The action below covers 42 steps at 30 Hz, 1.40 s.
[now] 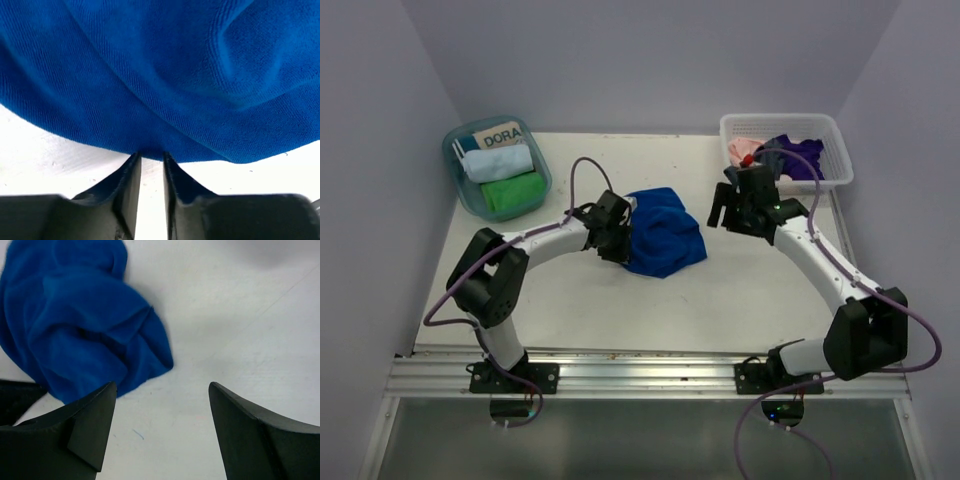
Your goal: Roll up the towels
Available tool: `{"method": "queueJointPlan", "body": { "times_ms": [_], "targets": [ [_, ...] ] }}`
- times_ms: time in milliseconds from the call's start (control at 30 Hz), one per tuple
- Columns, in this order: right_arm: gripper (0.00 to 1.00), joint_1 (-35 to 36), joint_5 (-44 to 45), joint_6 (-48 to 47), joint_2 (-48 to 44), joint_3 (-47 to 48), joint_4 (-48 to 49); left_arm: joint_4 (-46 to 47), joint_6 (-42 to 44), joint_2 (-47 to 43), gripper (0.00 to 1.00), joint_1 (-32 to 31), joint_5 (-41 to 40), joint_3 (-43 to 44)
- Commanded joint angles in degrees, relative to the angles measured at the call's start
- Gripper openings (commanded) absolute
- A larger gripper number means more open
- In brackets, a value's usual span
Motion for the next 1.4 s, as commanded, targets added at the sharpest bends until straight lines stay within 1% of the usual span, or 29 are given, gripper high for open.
{"method": "queueJointPlan", "body": {
  "times_ms": [0,67,133,167,233,267,300,333,367,400,433,467,567,600,667,700,733,767,800,833,867,933,967,1100,1133,1200,1233,1267,1367],
  "targets": [
    [0.79,4.72,-3.23,1.93,-0.72,-3.76,0.34,3.30,-0.03,0.68,0.25,-0.22,-0.02,1.97],
    [0.81,7.01,-3.93,2.55,0.68,-5.61,1.48,3.48,-0.03,1.47,0.19,-0.30,-0.02,2.76],
    [0.82,8.24,-3.94,3.25,3.58,-6.23,2.63,2.96,-0.03,1.73,0.15,-0.22,-0.46,3.38],
    [0.82,8.51,-3.85,3.43,4.64,-6.23,2.89,2.78,-0.29,1.82,0.15,-0.22,-0.90,3.56],
    [0.82,8.95,-4.02,3.69,7.45,-6.50,3.94,1.64,-1.52,0.95,0.23,-0.22,-3.18,3.47],
    [0.81,8.95,-4.11,3.95,8.16,-6.67,4.38,1.46,-2.04,0.59,0.30,-0.13,-4.06,3.12],
    [0.80,8.87,-4.20,4.04,9.03,-6.85,5.00,1.11,-2.57,0.42,0.52,-0.13,-5.81,3.03],
    [0.79,8.95,-4.11,4.04,10.70,-7.02,6.13,0.32,-3.27,0.24,0.68,-0.04,-5.82,2.94],
    [0.78,8.87,-3.77,4.13,11.67,-7.02,6.15,-0.03,-3.45,0.24,0.80,0.22,-7.74,2.94],
    [0.74,8.95,-3.59,4.13,12.46,-6.85,6.41,-0.30,-3.72,0.50,0.84,0.31,-8.71,3.03],
    [0.72,8.87,-3.67,4.22,13.69,-6.94,6.67,-0.73,-3.72,0.85,0.91,0.48,-8.98,3.21],
    [0.71,8.87,-3.94,4.31,14.05,-7.11,7.20,-0.56,-3.55,1.03,0.93,0.92,-9.07,3.38],
    [0.63,9.13,-4.20,5.10,15.63,-7.64,9.13,1.02,-3.28,2.08,0.90,1.80,-9.08,3.29],
    [0.59,9.22,-4.20,5.27,16.16,-7.64,9.92,1.19,-3.02,2.61,0.85,1.98,-8.90,3.47],
    [0.48,9.31,-3.50,5.36,17.30,-7.64,10.28,1.46,-2.75,4.19,0.79,2.15,-8.73,4.26],
    [0.42,9.31,-3.24,5.54,17.48,-7.64,10.36,1.63,-2.40,4.72,0.72,2.07,-8.29,4.44],
    [0.36,9.31,-2.63,5.45,17.57,-7.55,10.45,1.72,-2.14,5.50,0.68,2.15,-8.20,4.79],
    [0.21,9.31,-2.36,5.19,17.31,-7.20,10.28,1.64,-1.96,5.95,0.64,2.16,-8.11,5.48],
    [0.13,9.31,-1.83,5.27,17.13,-6.85,10.02,1.46,-1.79,6.13,0.53,2.16,-8.46,5.93],
    [0.06,9.39,-1.39,5.10,16.87,-6.33,9.14,0.85,-1.26,6.30,0.47,2.16,-8.55,6.45],
    [0.00,9.31,-0.69,4.58,16.17,-4.75,8.70,0.41,-1.00,6.30,0.30,2.24,-9.33,7.68],
    [0.00,9.39,0.10,3.96,15.20,-1.34,7.21,-1.17,-0.21,5.26,0.13,2.68,-10.21,10.05],
    [0.00,9.31,1.58,3.43,14.32,0.17,5.98,-2.22,0.41,4.03,0.00,2.94,-10.74,10.85],
    [0.00,9.31,3.18,1.94,13.00,9.65,4.31,-3.90,1.64,0.25,0.00,6.36,-10.66,16.12],
    [0.00,9.31,3.18,1.67,12.82,14.11,4.04,-4.08,1.73,-2.02,0.00,7.33,-10.48,18.56],
    [0.00,9.31,2.57,1.50,12.82,19.05,3.08,-4.95,2.08,-3.97,0.00,10.58,-9.26,21.91],
    [0.00,9.39,1.87,1.32,12.82,23.78,2.98,-5.30,2.34,-5.72,0.00,11.64,-8.90,25.84],
    [0.00,9.39,0.91,1.58,12.91,26.00,2.98,-5.83,2.69,-6.43,0.00,13.30,-9.16,28.14],
    [0.00,9.39,-2.00,2.37,12.30,33.46,2.37,-8.90,4.01,-8.46,0.00,14.55,-10.12,37.90]
  ]
}}
